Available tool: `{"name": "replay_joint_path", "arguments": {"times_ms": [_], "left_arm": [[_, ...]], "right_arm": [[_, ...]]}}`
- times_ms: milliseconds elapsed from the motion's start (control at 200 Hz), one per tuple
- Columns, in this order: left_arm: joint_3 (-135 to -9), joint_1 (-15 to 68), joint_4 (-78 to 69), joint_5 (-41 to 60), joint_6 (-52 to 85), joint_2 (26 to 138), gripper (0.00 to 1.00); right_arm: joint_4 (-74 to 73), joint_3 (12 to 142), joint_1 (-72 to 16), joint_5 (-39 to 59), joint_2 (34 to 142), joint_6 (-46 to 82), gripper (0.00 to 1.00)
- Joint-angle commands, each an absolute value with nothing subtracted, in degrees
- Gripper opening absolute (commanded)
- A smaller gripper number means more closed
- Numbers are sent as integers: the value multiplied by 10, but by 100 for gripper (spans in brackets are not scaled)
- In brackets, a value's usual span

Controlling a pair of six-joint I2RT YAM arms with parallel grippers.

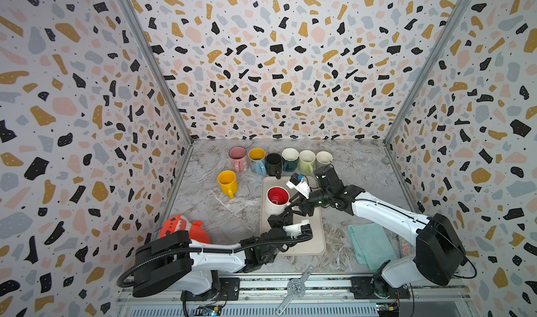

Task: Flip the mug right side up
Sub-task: 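Close the right gripper on the white mug's handle while the left holds it, then open the left gripper and withdraw it while the right carries the white mug away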

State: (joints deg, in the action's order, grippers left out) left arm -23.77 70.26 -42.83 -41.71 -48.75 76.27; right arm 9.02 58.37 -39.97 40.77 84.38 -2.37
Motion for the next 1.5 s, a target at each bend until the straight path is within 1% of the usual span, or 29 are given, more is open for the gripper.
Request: {"name": "replay_joint_path", "arguments": {"times_ms": [0, 55, 125, 285, 390, 566, 726, 781, 881, 996, 1151, 1231, 1392, 1497], "left_arm": [[-271, 712, -493, -430, -499, 740, 0], [-270, 713, -493, -432, -501, 738, 0], [-271, 715, -493, -436, -502, 734, 0], [-272, 716, -496, -440, -498, 722, 0], [-281, 716, -492, -465, -483, 724, 0], [-317, 716, -439, -503, -436, 725, 0], [-322, 716, -425, -502, -414, 716, 17], [-323, 717, -418, -499, -404, 709, 21], [-334, 716, -385, -493, -376, 692, 25], [-344, 716, -354, -484, -349, 665, 26], [-343, 716, -334, -472, -319, 614, 30], [-338, 716, -332, -474, -307, 587, 33], [-330, 716, -333, -502, -270, 541, 46], [-338, 709, -310, -515, -236, 523, 51]], "right_arm": [[96, 599, -397, 385, 848, -16, 27], [98, 598, -397, 384, 850, -15, 16], [99, 597, -397, 382, 852, -14, 0], [100, 593, -398, 379, 853, -11, 0], [96, 588, -398, 371, 847, -8, 0], [66, 568, -398, 360, 816, 2, 0], [62, 561, -398, 335, 798, 9, 0], [63, 560, -398, 321, 797, 13, 0], [65, 561, -397, 311, 801, 19, 0], [55, 558, -396, 306, 804, 29, 0], [48, 556, -386, 269, 798, 52, 0], [48, 552, -373, 233, 788, 70, 0], [63, 539, -343, 134, 762, 99, 0], [75, 527, -333, 62, 745, 106, 0]]}}
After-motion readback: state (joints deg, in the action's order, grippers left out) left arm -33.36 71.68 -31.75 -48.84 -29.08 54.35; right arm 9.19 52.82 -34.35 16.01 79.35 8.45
